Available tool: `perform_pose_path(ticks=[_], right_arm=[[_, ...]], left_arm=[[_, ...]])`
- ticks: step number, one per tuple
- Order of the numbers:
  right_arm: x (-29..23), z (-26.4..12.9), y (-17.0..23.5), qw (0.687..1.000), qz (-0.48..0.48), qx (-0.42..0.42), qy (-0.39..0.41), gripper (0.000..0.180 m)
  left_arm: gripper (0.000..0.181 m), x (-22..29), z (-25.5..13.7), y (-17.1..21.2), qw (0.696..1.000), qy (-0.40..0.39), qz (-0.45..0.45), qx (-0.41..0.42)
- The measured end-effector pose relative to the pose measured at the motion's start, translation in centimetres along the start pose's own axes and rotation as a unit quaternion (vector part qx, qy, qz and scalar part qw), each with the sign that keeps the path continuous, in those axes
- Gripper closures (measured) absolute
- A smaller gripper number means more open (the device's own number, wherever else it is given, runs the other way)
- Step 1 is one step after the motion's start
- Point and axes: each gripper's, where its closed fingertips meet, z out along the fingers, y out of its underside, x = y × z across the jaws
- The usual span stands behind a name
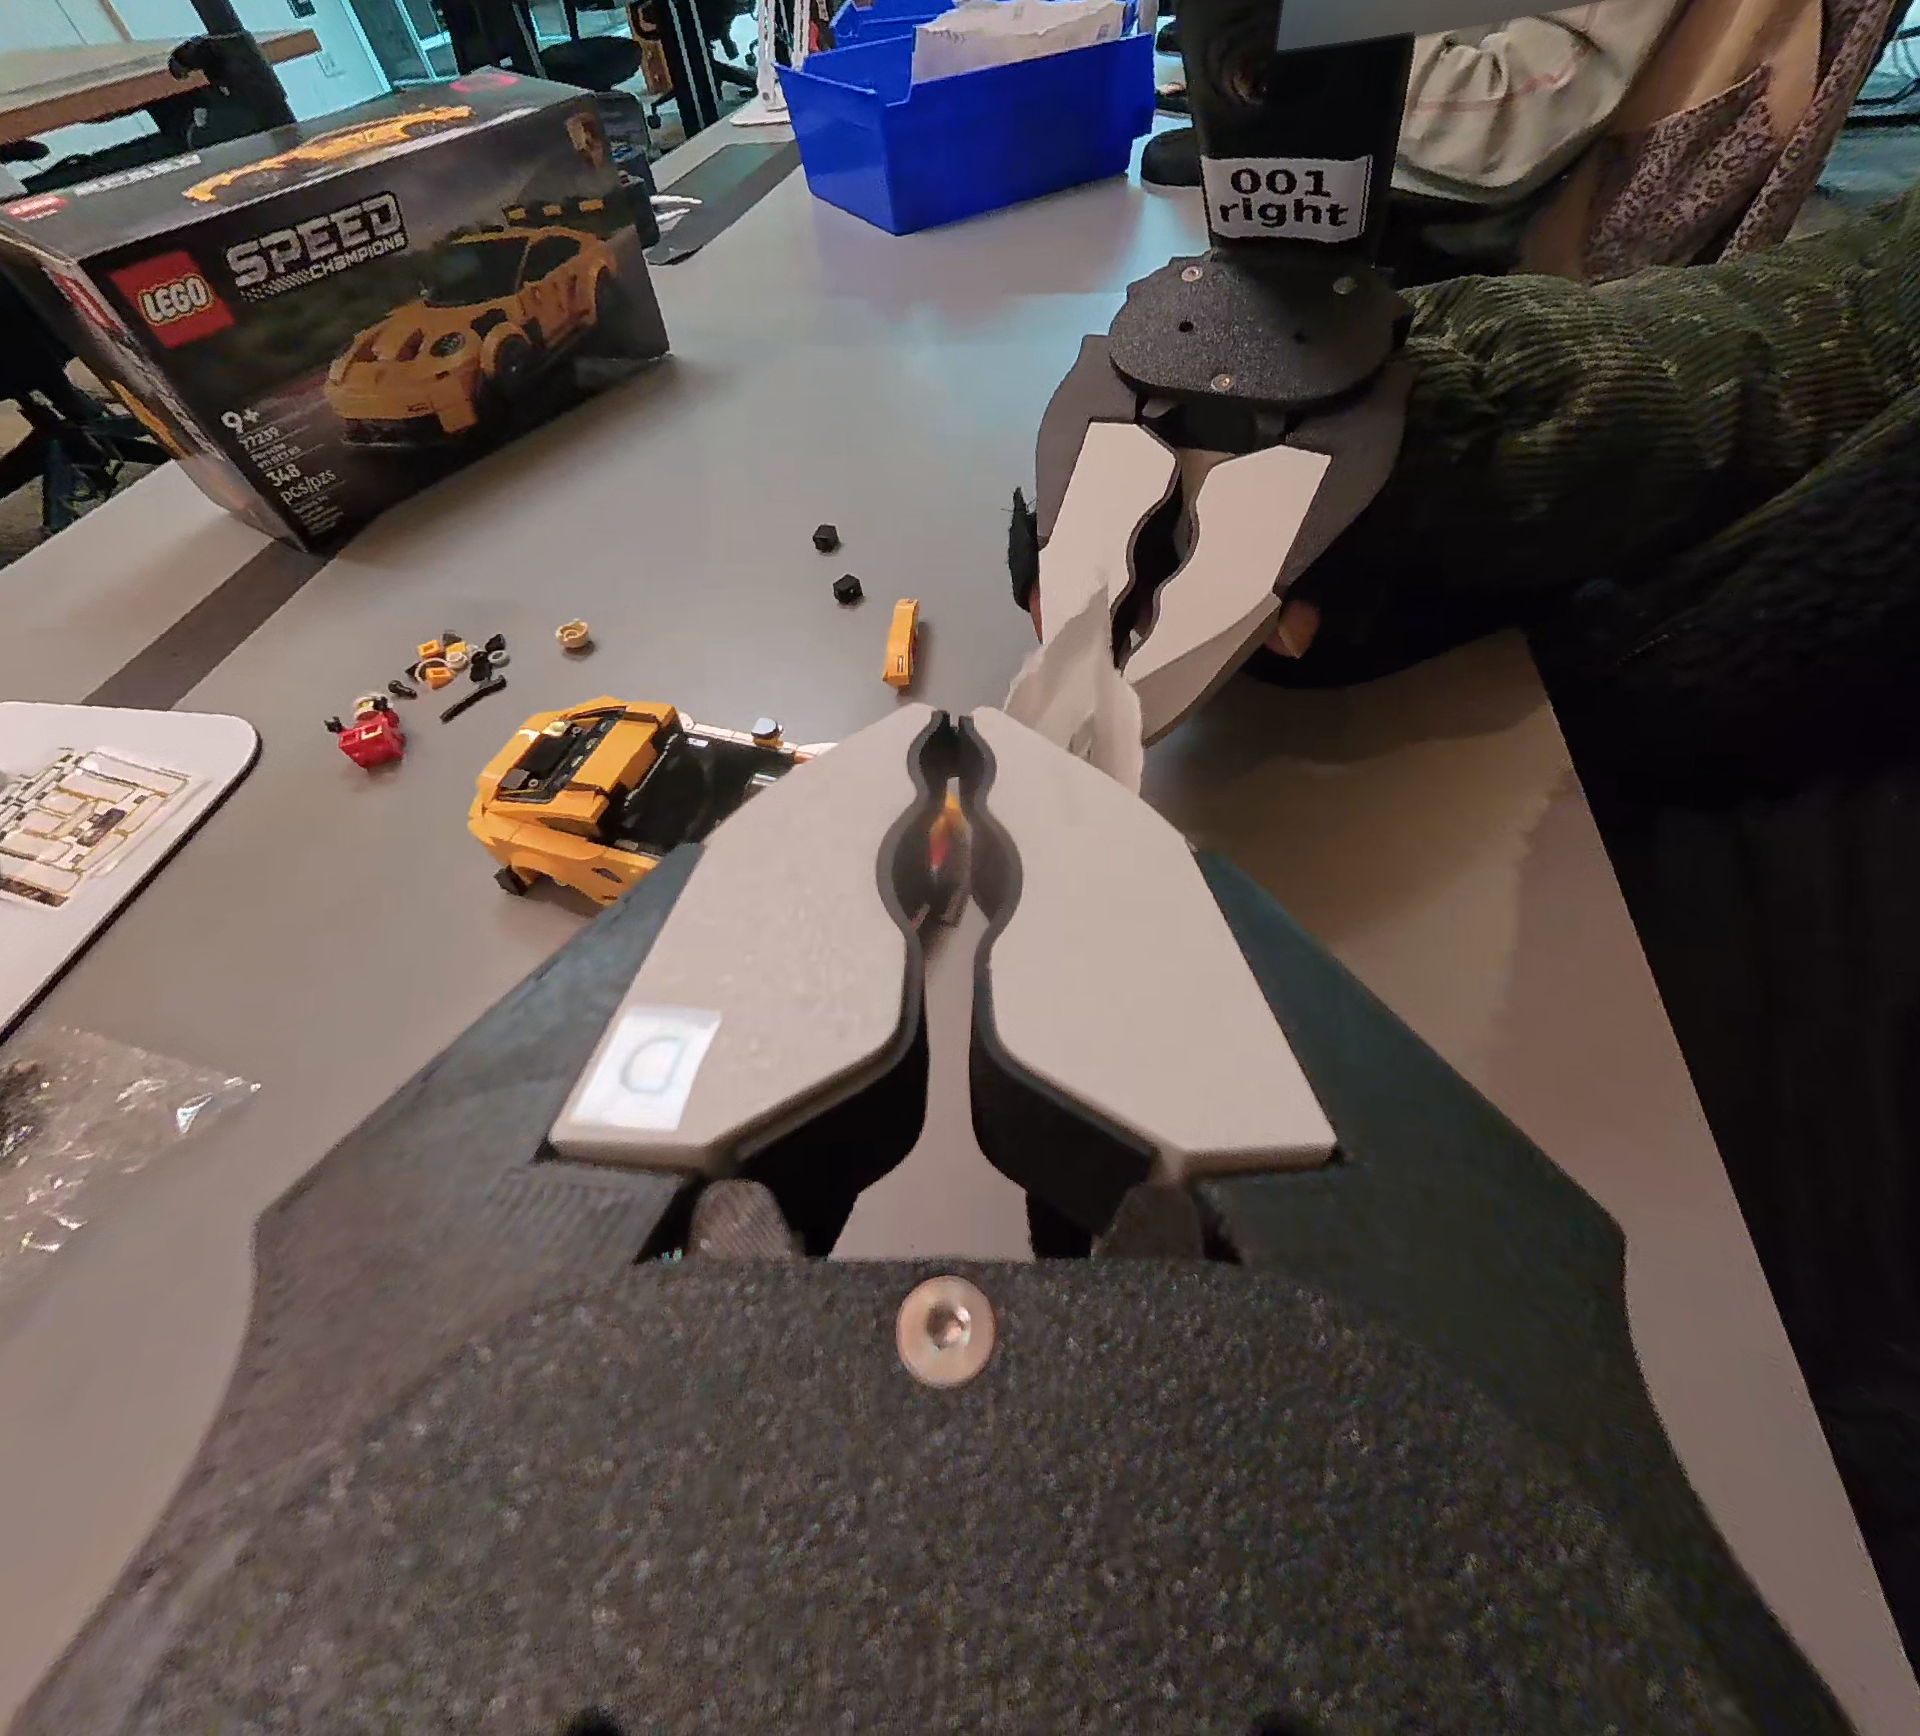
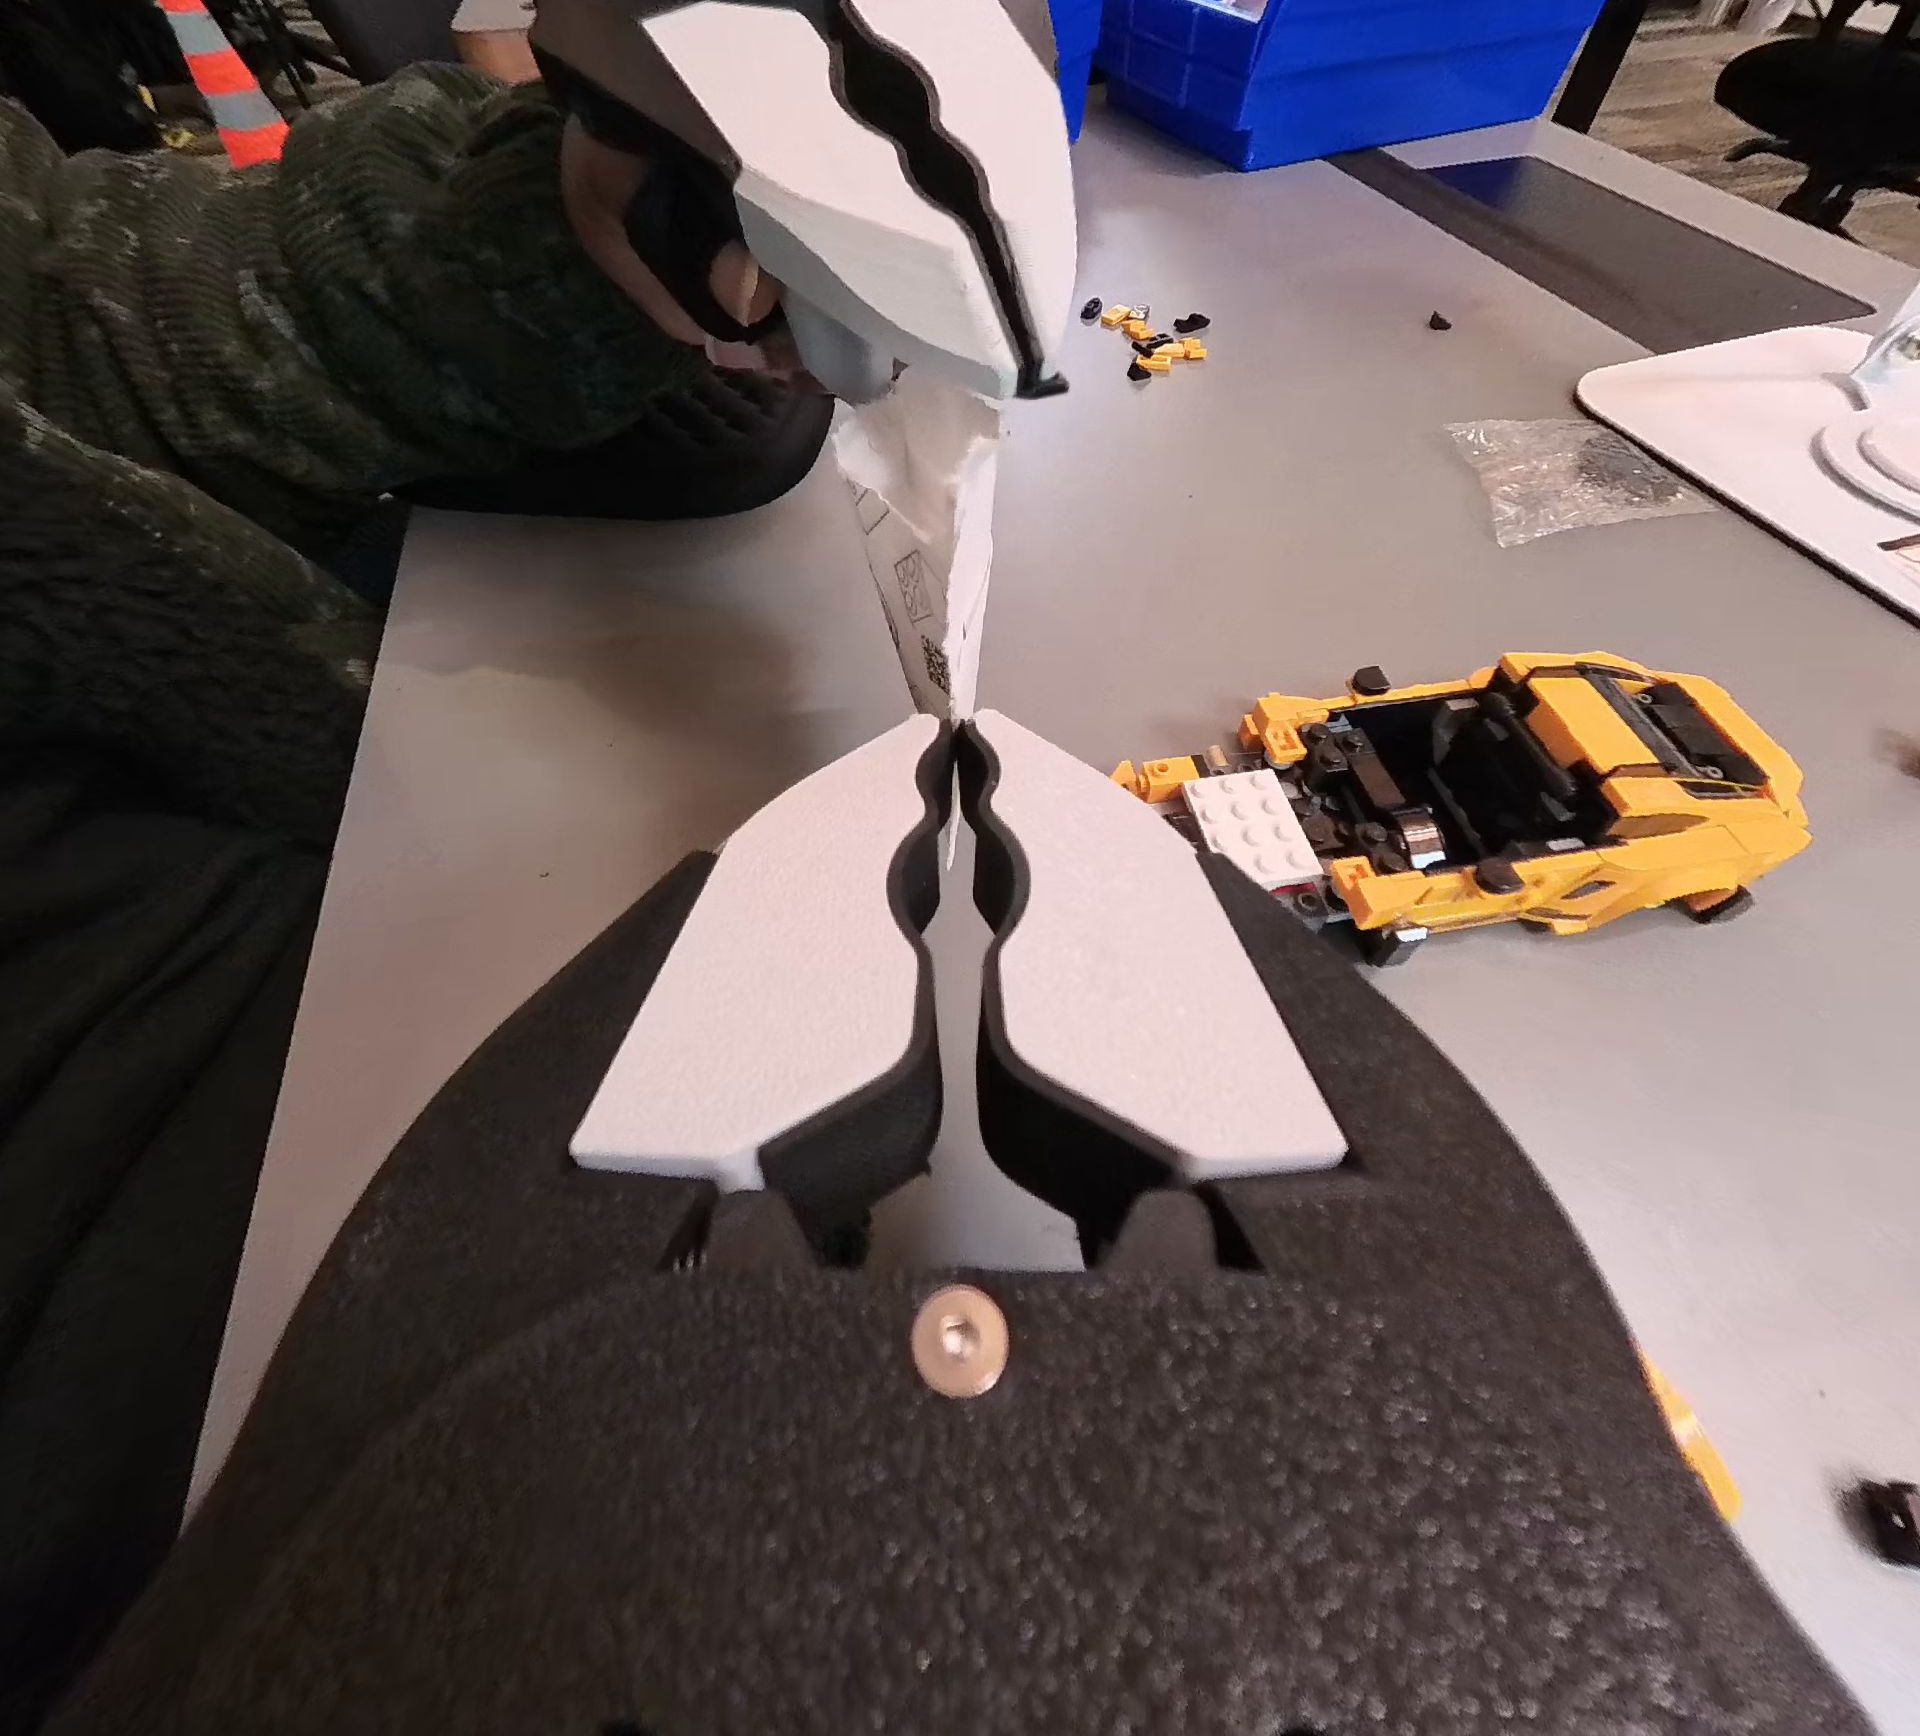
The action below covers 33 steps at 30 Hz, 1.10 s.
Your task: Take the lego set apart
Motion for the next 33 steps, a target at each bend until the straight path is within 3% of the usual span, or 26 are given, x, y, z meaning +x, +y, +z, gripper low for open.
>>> perform_pose_path(ticks=[19, 33], right_arm=[[0.2, -0.1, 0.0, 1.000, 0.001, 0.001, 0.004, 0.180], [0.2, -0.3, -0.2, 1.000, -0.001, 0.006, 0.006, 0.179]], left_arm=[[0.179, 2.4, 0.1, 0.1, 0.998, 0.059, 0.015, 0.001], [0.168, 3.3, 0.1, 0.2, 0.997, 0.081, 0.012, -0.001]])
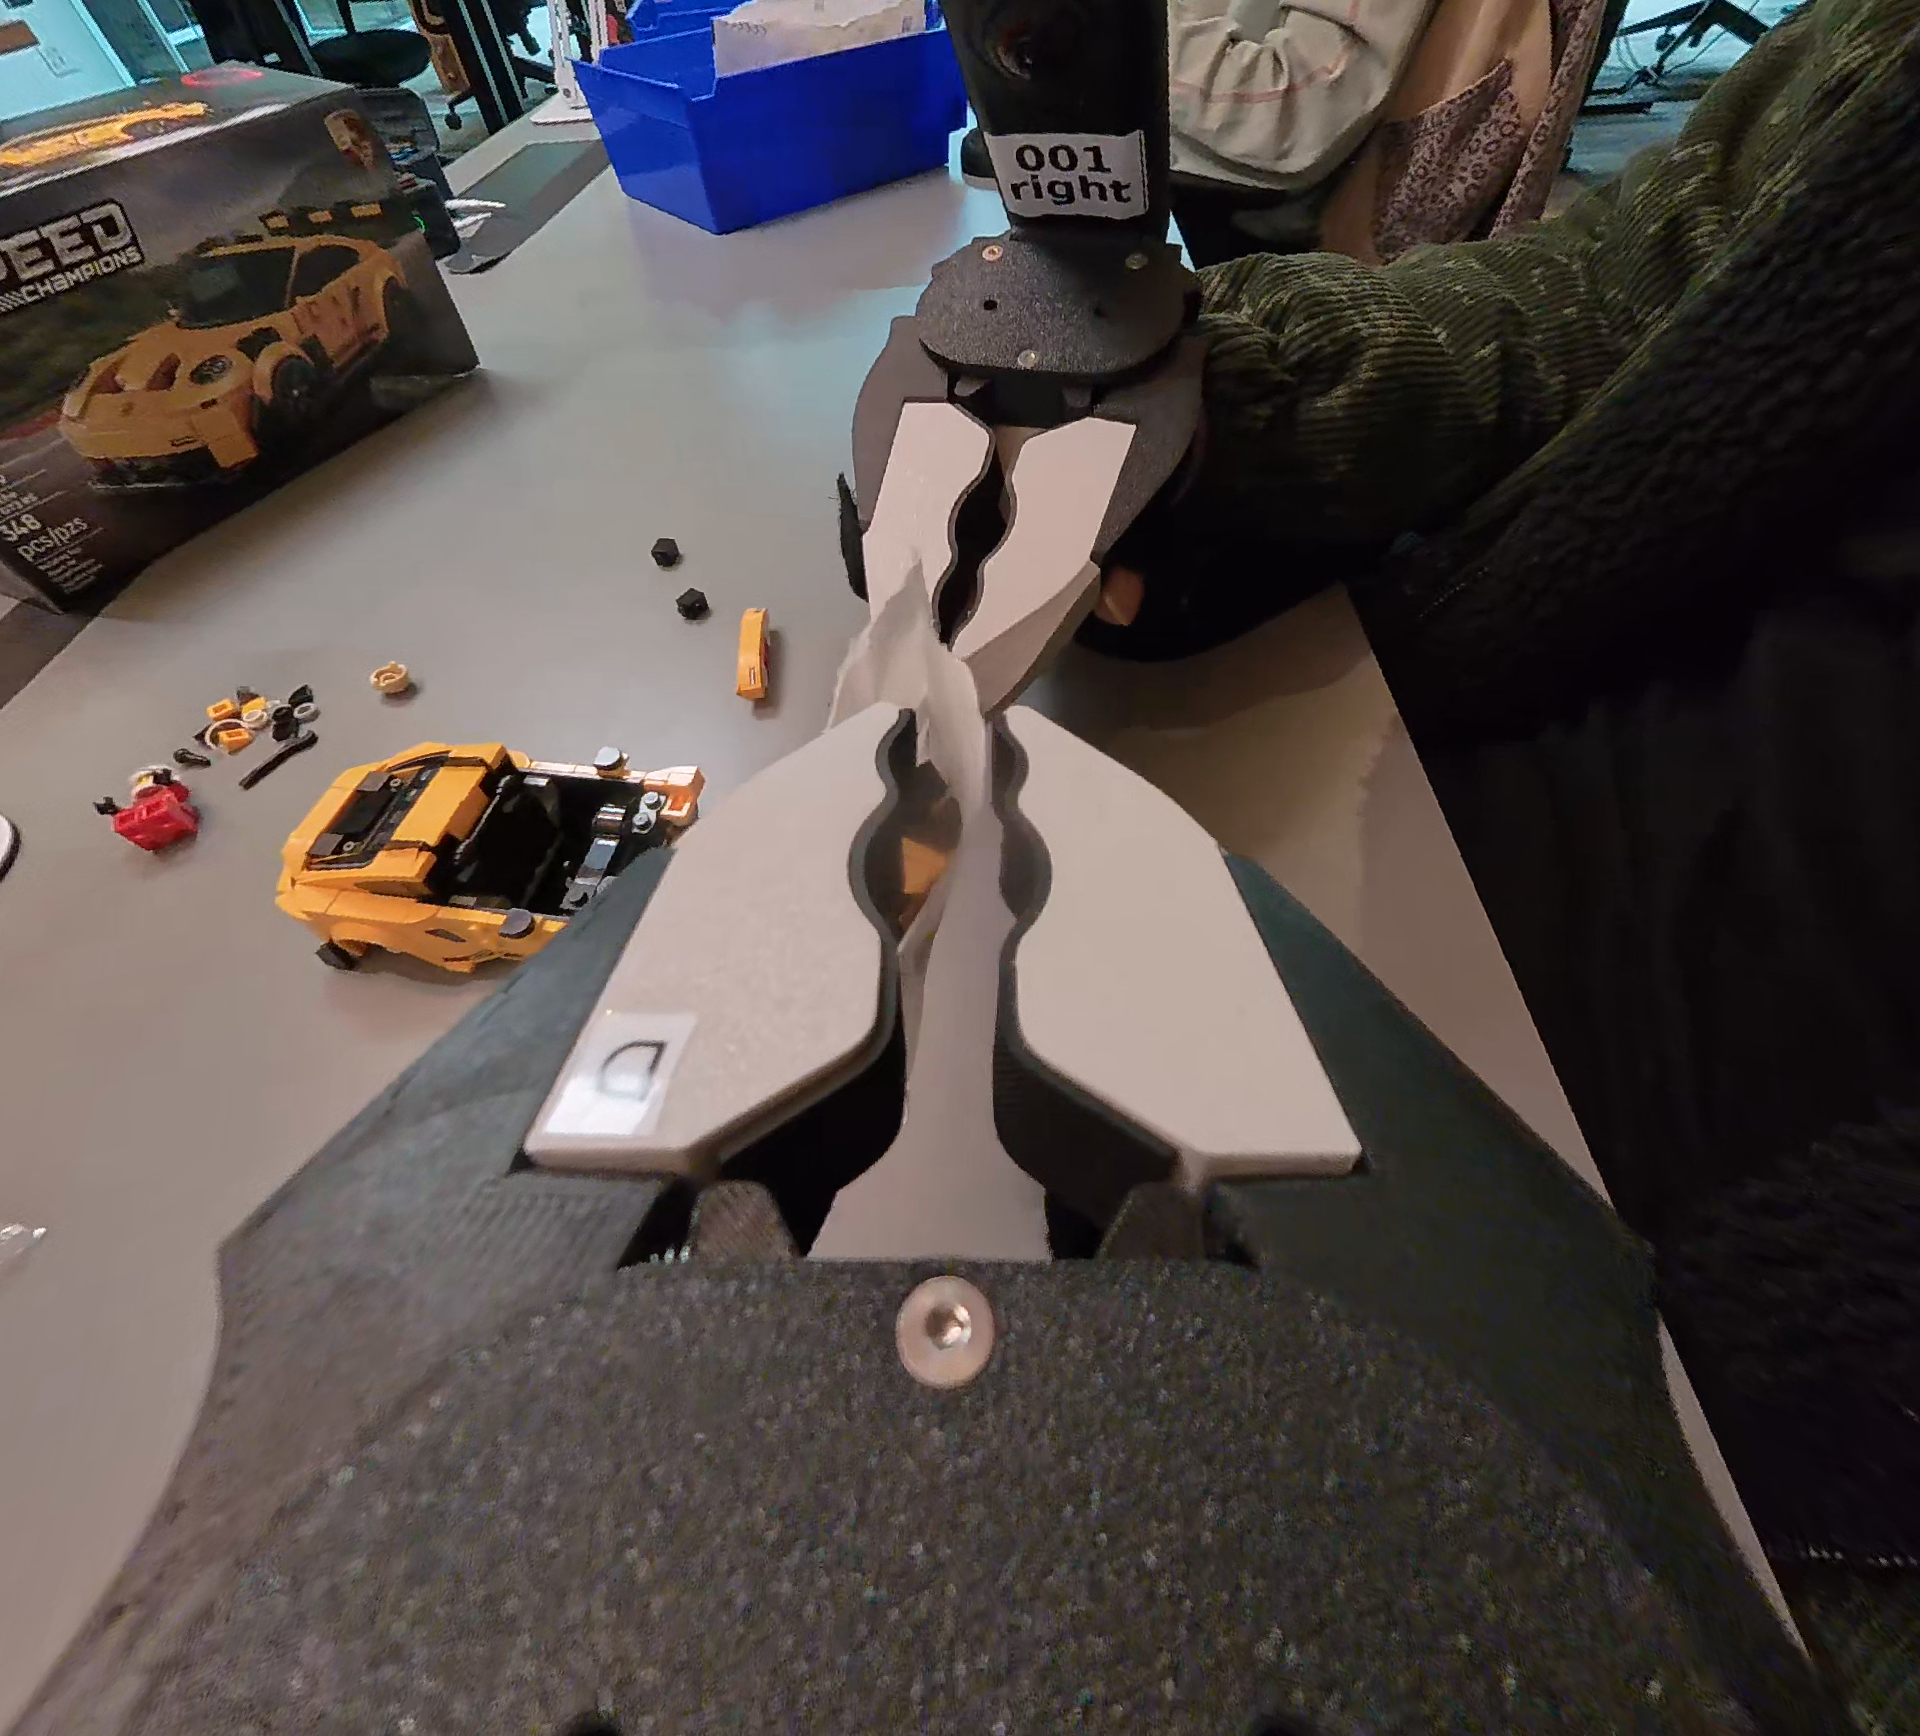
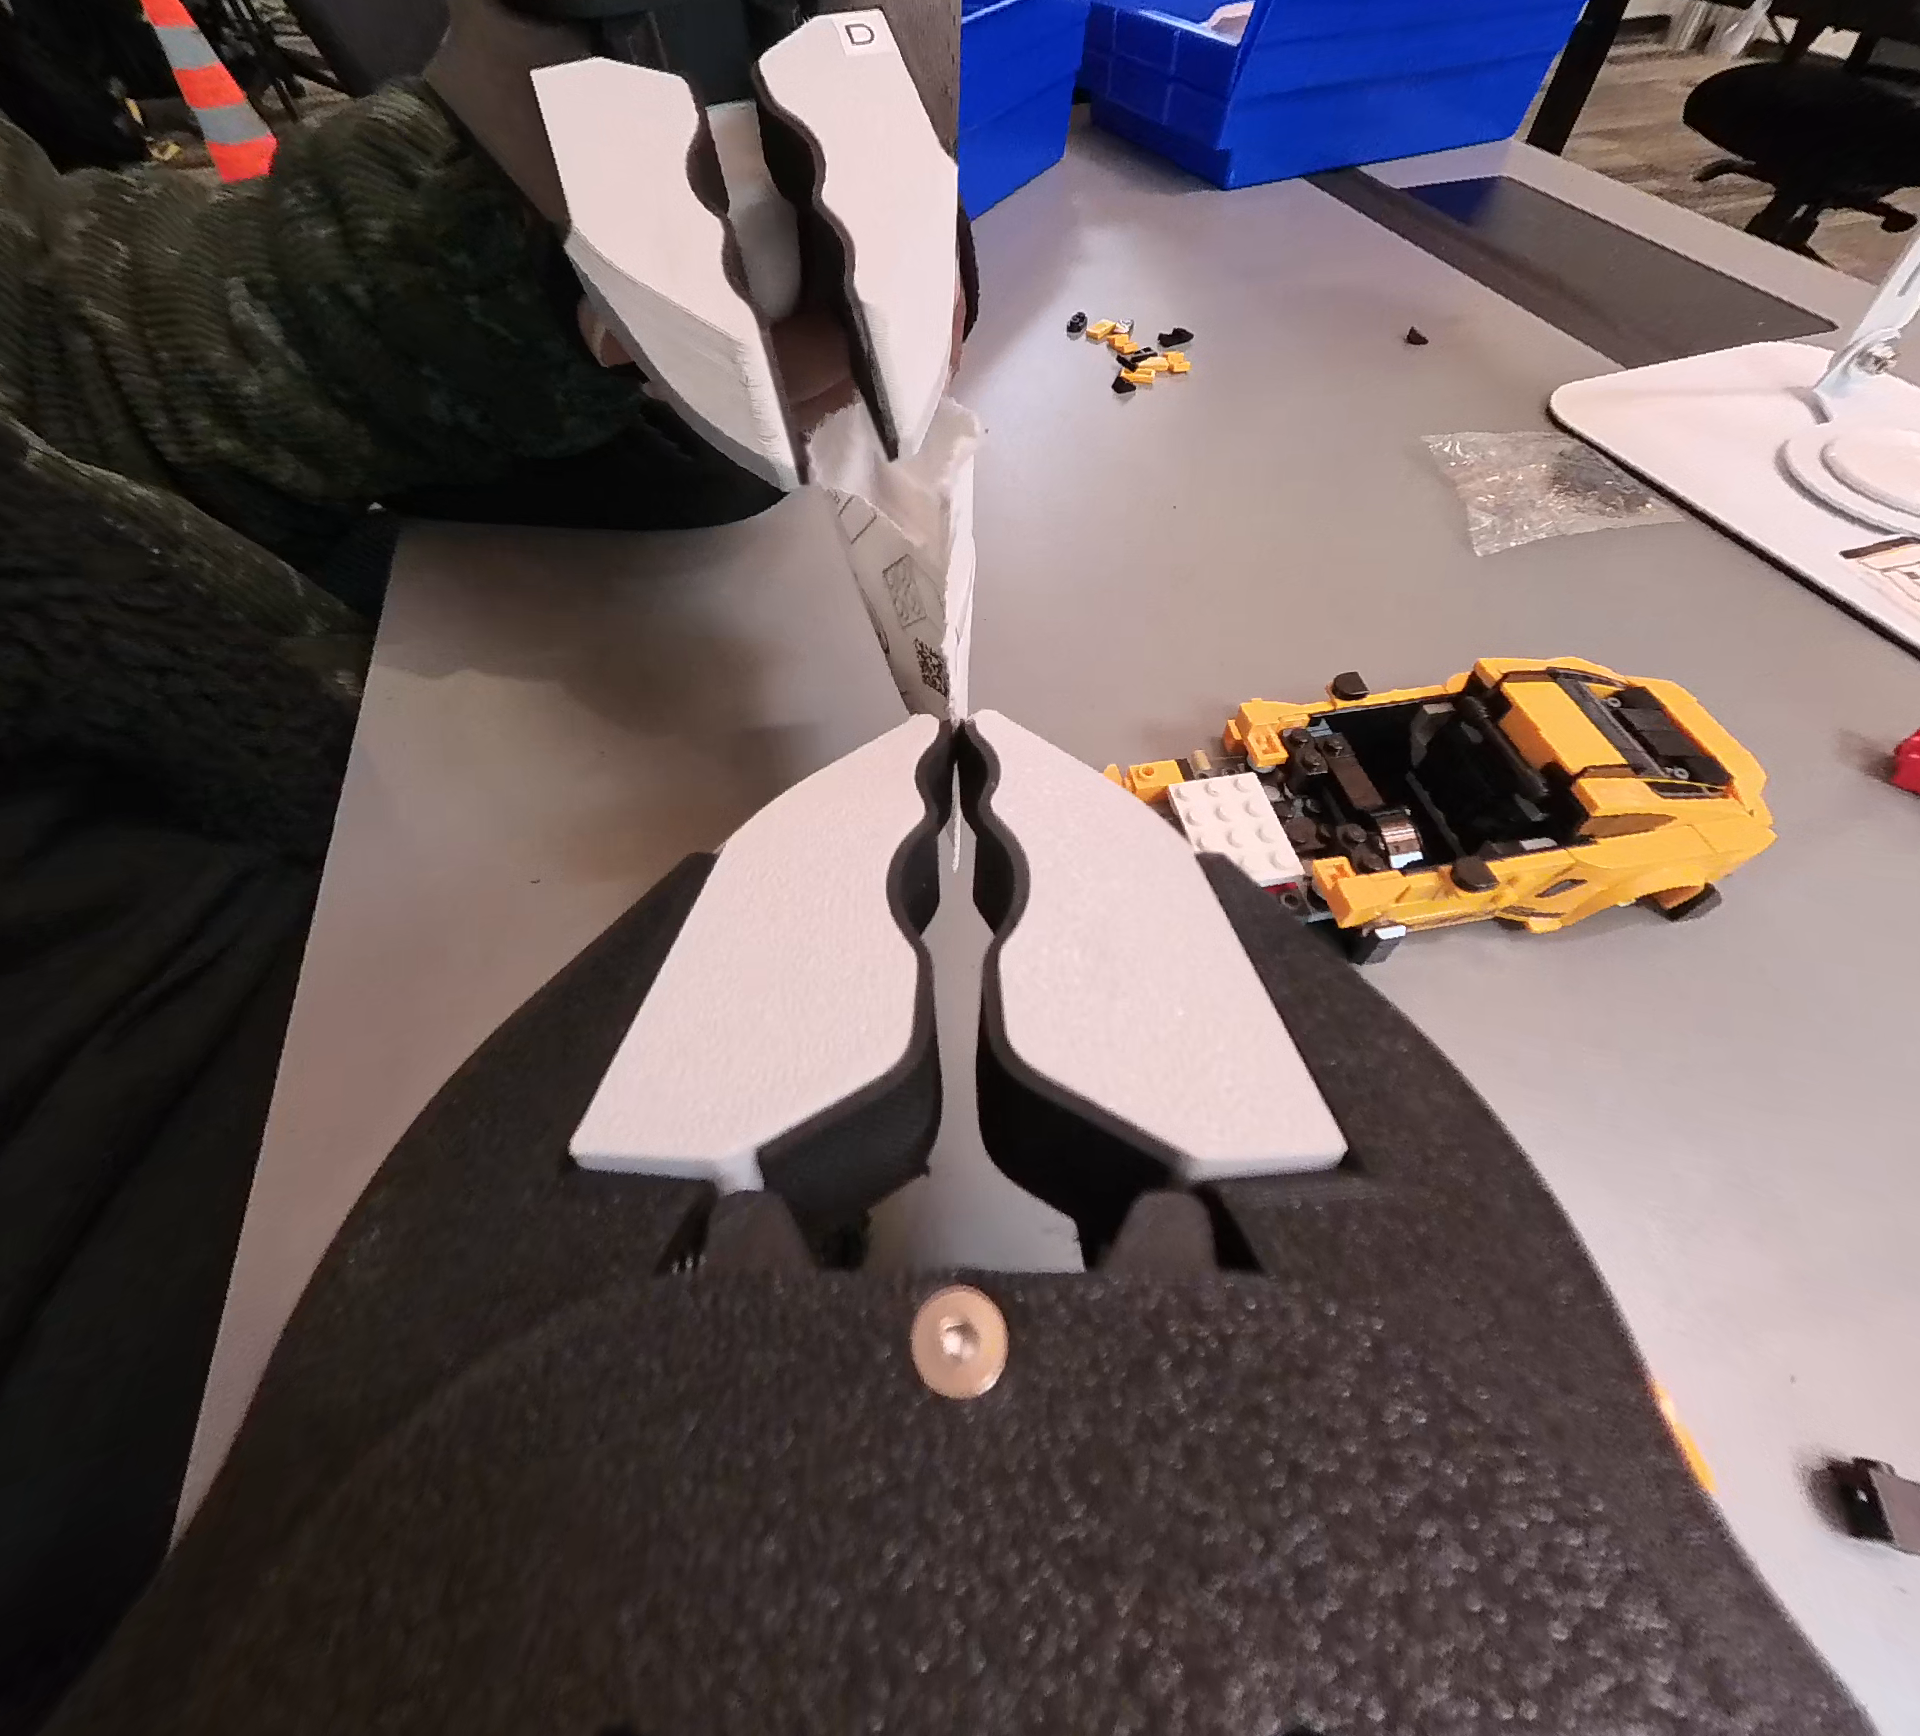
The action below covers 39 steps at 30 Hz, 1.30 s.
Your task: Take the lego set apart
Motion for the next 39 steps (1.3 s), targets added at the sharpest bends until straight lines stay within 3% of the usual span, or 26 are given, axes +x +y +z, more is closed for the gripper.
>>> perform_pose_path(ticks=[6, 10, 15, 23, 28, 34, 39], right_arm=[[0.0, 0.0, 0.0, 1.000, 0.000, 0.001, 0.000, 0.179], [0.0, 0.0, 0.0, 1.000, 0.000, 0.000, 0.000, 0.179], [-0.1, 0.1, 0.0, 1.000, -0.002, 0.000, -0.003, 0.179], [0.1, -0.2, -0.5, 1.000, -0.001, 0.012, 0.004, 0.179], [0.1, -0.2, -0.5, 1.000, -0.002, 0.013, 0.004, 0.179], [0.1, -0.3, -0.6, 1.000, -0.003, 0.015, 0.004, 0.179], [0.1, -0.4, -0.7, 1.000, -0.003, 0.018, 0.005, 0.179]], left_arm=[[0.166, -0.4, -1.6, -1.7, 0.998, 0.000, -0.019, 0.054], [0.168, -4.3, -5.0, -2.5, 0.990, -0.087, -0.057, 0.094], [0.169, -11.4, -10.3, 1.7, 0.953, -0.273, -0.126, 0.043], [0.157, -15.9, -15.6, 8.3, 0.895, -0.401, -0.185, -0.065], [0.158, -16.2, -16.1, 9.6, 0.887, -0.404, -0.207, -0.082], [0.180, -16.4, -16.7, 9.8, 0.885, -0.422, -0.175, -0.094], [0.181, -16.5, -16.5, 10.9, 0.881, -0.424, -0.176, -0.118]])
